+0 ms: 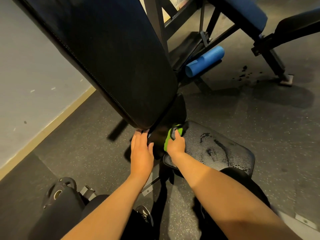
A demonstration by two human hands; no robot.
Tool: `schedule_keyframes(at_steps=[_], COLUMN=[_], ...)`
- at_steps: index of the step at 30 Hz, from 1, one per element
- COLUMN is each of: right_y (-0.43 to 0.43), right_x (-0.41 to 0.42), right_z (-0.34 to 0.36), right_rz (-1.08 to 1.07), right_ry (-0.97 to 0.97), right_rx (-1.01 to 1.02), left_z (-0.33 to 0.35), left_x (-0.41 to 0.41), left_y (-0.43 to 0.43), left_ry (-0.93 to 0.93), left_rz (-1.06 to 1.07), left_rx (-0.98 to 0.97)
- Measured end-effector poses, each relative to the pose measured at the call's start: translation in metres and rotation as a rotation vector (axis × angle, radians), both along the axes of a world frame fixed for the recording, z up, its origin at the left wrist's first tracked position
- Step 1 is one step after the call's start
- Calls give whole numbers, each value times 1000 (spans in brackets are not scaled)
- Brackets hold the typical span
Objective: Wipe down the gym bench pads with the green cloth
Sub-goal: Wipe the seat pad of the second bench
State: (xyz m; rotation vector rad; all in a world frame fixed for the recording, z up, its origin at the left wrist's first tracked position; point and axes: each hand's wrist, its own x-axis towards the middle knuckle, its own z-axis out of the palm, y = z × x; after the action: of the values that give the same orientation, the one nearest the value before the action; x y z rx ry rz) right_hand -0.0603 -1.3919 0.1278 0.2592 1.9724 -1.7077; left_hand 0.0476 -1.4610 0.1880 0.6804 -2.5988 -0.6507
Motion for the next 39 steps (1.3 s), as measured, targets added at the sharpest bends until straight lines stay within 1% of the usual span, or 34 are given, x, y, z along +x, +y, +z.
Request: schedule_keyframes(at_steps=[3, 6, 9, 12, 14, 15, 18, 22, 23, 25, 26, 29, 31, 32, 35, 39], right_y=[-5, -10, -7, -1, -1, -3, -7, -9, -12, -18, -16, -21, -20, -21, -20, -8], right_x=[3, 10, 16, 23, 26, 27, 31, 20, 18, 19, 21, 23, 26, 28, 30, 38], right_z=[-8, 4, 27, 58, 67, 67, 55, 28, 20, 6, -3, -8, -7, -2, 16, 51], right_rz=[4, -68, -26, -32, 3, 8, -26, 13, -6, -154, -174, -234, -124, -65, -98, -72], right_ry=[-100, -74, 128, 343, 449, 463, 457, 414, 402, 264, 222, -35, -70, -49, 50, 314], right_rx=[75, 48, 68, -113, -177, -185, -94, 160, 235, 206, 172, 130, 110, 152, 102, 19], left_z=[0, 2, 5, 7, 6, 4, -2, -8, -9, -11, -11, -12, -13, -12, -10, -4], left_x=[0, 0, 0, 1, 2, 2, 5, 7, 6, 5, 5, 5, 3, 6, 5, 11], left_y=[-2, -1, 2, 2, 0, -3, -7, -7, -6, -8, -8, -9, -10, -11, -12, -9], left_ry=[3, 7, 18, 33, 48, 50, 13, 2, 2, 4, 4, 6, -6, -7, -29, -20], left_rz=[-29, -12, -18, -34, -58, -65, -58, -29, -26, -29, -32, -35, -39, -36, -49, -45], left_rx=[-10, 6, 18, 51, 67, 75, 80, 106, 109, 99, 97, 108, 111, 122, 143, 213])
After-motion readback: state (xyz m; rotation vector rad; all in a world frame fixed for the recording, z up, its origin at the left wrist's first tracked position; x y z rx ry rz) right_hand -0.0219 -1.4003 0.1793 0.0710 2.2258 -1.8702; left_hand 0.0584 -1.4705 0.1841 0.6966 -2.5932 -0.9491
